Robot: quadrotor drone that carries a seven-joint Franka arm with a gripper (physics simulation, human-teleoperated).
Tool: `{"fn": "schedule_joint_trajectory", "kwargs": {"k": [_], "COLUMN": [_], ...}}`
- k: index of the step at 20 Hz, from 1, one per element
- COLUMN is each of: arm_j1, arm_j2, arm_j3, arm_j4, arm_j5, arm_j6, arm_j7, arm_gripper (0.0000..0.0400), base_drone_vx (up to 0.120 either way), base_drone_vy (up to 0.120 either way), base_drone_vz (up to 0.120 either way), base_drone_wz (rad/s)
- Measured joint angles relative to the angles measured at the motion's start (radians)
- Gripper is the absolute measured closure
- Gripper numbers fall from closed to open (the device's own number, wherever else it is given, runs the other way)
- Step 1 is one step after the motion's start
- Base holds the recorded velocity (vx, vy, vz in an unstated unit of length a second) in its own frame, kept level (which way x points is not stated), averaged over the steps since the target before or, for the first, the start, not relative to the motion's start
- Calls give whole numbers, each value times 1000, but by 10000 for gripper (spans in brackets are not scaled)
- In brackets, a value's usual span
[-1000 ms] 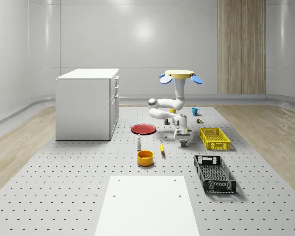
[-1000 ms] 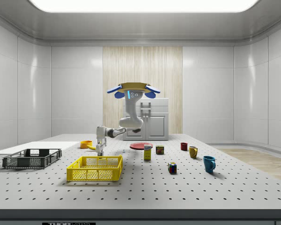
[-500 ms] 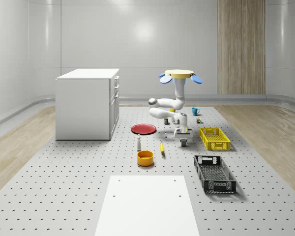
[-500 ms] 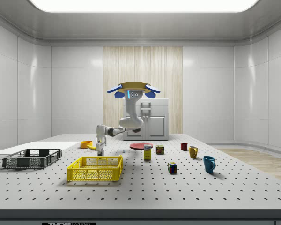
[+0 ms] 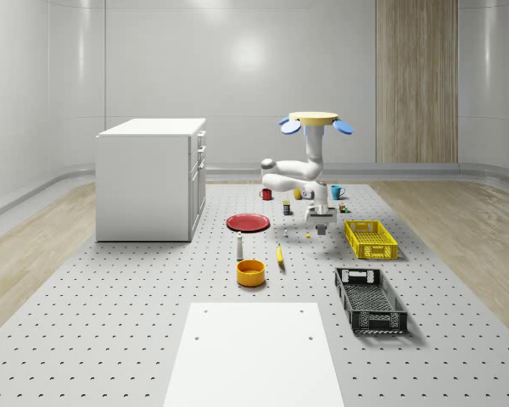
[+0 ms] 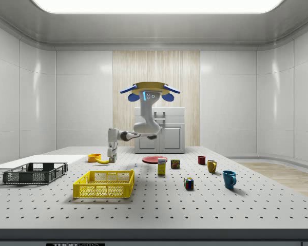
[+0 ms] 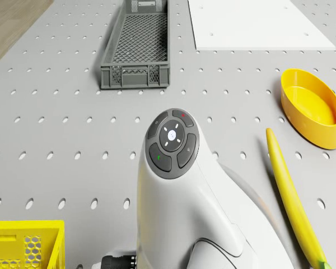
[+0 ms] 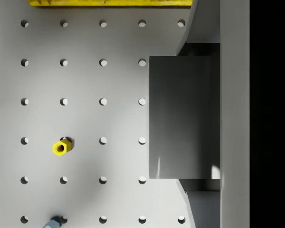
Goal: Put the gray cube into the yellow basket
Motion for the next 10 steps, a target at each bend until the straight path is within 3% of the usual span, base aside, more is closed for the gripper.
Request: {"fn": "schedule_joint_trajectory", "kwargs": {"k": [7, 10], "arm_j1": [-1, -1], "arm_j2": [-5, -7], "arm_j3": [7, 8], "arm_j4": [-1, -1], "arm_j5": [8, 10], "arm_j6": [2, 4], "arm_j7": [1, 2], "arm_gripper": [150, 150], "base_drone_vx": [-120, 0], "base_drone_vy": [120, 120], "base_drone_vz": [120, 120], "base_drone_wz": [0, 0]}}
